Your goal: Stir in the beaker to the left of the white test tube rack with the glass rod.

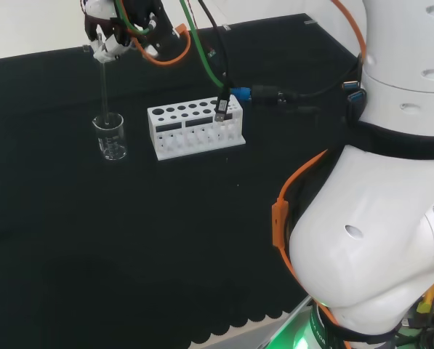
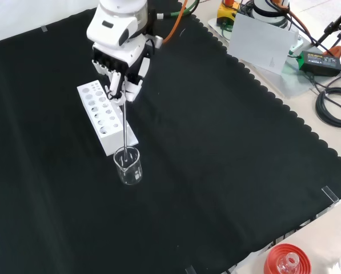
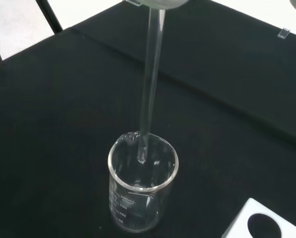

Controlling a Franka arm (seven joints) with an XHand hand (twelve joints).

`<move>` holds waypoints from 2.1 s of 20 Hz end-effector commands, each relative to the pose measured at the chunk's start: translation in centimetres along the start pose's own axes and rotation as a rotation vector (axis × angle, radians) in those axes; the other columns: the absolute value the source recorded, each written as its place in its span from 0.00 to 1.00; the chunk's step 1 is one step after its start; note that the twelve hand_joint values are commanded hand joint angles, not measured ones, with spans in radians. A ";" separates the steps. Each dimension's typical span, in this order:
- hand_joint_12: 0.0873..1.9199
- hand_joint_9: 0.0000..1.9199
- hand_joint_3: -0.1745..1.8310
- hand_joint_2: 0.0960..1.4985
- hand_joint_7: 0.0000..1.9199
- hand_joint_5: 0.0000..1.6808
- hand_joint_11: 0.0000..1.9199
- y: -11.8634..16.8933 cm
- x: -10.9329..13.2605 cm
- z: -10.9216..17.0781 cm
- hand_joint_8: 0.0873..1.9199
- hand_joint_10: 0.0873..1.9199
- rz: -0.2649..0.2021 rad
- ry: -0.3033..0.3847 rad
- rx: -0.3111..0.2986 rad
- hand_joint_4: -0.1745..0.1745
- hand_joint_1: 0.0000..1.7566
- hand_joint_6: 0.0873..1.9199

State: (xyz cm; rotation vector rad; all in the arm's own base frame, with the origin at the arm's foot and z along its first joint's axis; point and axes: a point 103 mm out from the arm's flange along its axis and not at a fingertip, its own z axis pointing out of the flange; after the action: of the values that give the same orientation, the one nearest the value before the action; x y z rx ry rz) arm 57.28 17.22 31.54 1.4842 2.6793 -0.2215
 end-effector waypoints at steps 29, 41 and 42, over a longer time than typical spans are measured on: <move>0.26 1.00 0.00 0.73 0.88 0.69 0.93 1.1 2.1 4.0 0.30 0.14 0.000 -0.019 0.090 0.00 0.69 0.36; 0.26 1.00 0.00 0.73 0.88 0.69 0.93 4.1 0.8 4.9 0.30 0.14 -0.059 0.015 0.066 0.00 0.69 0.36; 0.26 1.00 0.00 0.73 0.88 0.69 0.93 4.1 0.4 5.0 0.30 0.14 -0.059 0.017 0.068 0.00 0.69 0.36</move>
State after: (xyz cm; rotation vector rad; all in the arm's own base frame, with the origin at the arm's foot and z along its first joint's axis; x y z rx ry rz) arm 59.32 19.62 26.58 1.4536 2.7291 -0.3142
